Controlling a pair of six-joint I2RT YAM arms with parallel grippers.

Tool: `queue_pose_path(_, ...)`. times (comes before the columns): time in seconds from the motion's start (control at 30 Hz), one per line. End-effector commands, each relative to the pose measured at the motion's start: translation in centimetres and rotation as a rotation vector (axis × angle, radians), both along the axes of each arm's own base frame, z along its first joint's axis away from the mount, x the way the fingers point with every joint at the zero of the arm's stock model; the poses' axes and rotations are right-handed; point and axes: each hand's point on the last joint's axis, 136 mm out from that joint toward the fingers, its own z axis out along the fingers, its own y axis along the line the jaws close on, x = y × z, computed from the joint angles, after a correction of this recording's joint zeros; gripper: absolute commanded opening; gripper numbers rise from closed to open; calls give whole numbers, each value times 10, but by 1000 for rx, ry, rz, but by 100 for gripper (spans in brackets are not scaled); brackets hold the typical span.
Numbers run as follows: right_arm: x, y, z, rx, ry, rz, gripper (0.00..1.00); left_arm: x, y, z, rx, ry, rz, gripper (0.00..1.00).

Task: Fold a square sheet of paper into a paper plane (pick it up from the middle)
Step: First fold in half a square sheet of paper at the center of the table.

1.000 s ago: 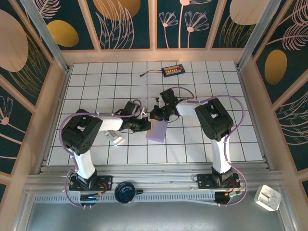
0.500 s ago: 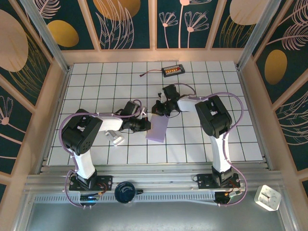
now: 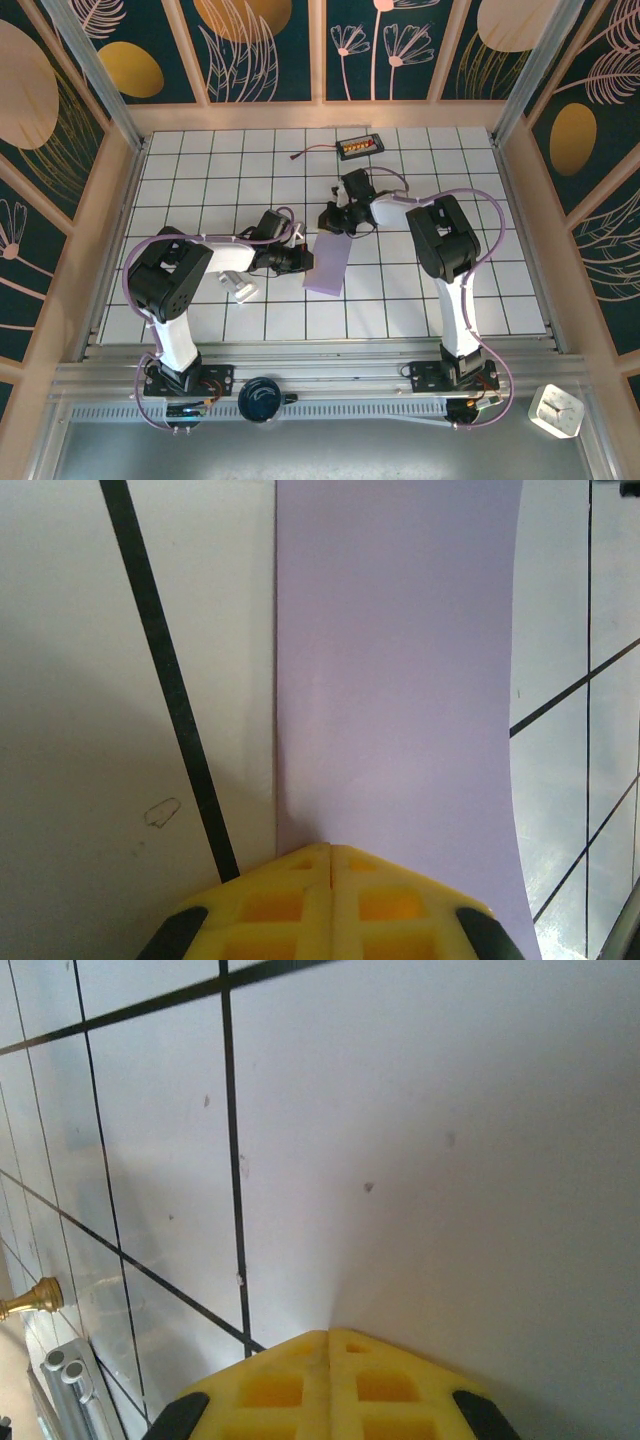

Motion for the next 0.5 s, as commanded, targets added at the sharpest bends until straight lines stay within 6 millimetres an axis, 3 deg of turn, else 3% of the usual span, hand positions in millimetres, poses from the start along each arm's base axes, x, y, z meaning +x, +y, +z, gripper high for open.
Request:
queue_pose_path(0.0, 33, -38, -26, -129, -42, -114, 0, -78, 73, -82, 344, 304, 13, 0)
queue_pose_path(0.33, 54, -49, -24, -152, -55, -146, 0, -78, 74, -83, 349, 299, 14, 0)
queue_pose_path(0.47, 67, -53, -11, -145, -82, -151, 0, -75, 72, -81, 345, 293, 17, 0)
